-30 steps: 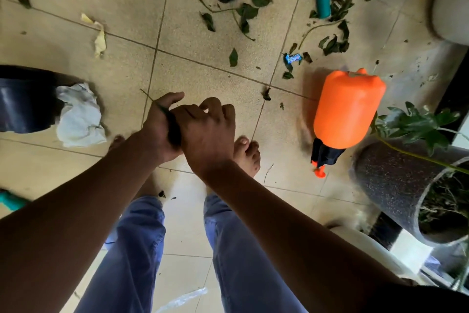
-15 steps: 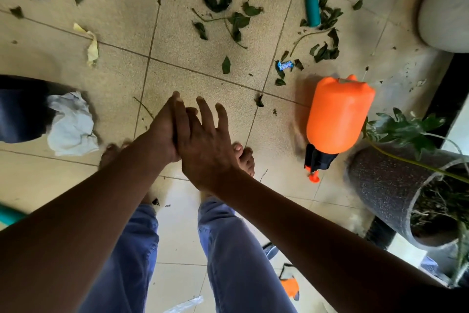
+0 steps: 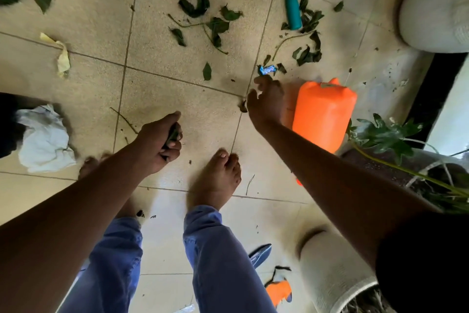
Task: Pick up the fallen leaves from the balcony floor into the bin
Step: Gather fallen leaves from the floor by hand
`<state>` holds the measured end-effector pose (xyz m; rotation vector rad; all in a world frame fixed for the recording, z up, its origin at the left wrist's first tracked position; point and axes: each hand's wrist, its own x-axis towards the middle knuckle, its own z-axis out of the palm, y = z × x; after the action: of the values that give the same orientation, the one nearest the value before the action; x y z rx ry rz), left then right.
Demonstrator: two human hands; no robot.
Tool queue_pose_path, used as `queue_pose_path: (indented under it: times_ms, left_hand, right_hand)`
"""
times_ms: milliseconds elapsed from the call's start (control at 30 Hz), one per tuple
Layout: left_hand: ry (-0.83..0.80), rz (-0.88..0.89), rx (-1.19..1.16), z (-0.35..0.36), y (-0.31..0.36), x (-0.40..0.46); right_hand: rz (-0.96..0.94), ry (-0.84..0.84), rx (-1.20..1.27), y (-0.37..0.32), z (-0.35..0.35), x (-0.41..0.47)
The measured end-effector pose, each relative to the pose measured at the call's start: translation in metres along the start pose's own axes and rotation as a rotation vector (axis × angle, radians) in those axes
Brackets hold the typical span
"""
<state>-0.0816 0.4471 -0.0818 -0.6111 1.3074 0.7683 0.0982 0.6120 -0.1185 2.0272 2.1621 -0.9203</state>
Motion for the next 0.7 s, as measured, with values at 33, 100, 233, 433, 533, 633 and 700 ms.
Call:
queue_pose_path:
  times_ms: [33,100,233,433,533,633,700]
  left_hand:
    - [-0.001,-0.007,0.007,0.002,0.000,0.002]
    - [-0.006,-0.025,0.019,0.004,0.000,0.006]
    - [-0.030,-0.047,0.029,0.009,0.001,0.012]
    - [-0.031,-0.074,0.041,0.012,-0.004,0.016]
    - [-0.014,-0.074,0.054,0.013,-0.006,0.017]
    - [-0.020,-0.080,0.071,0.015,-0.007,0.018]
    - [-0.022,-0.081,0.076,0.017,-0.005,0.017]
  right_hand:
    - [0.053,-0.004,-0.068,0.010,0.003,0.010]
    - [0.118,-0.011,-0.141,0.025,0.008,0.021]
    - [0.123,0.018,-0.126,0.031,0.013,0.034]
    - [-0.005,0.015,-0.149,0.031,0.006,0.050]
    - [-0.024,-0.007,-0.168,0.034,0.008,0.056]
    - [-0.005,-0.018,-0.144,0.035,0.007,0.058]
    - [-0.003,-0.029,-0.122,0.035,0.007,0.059]
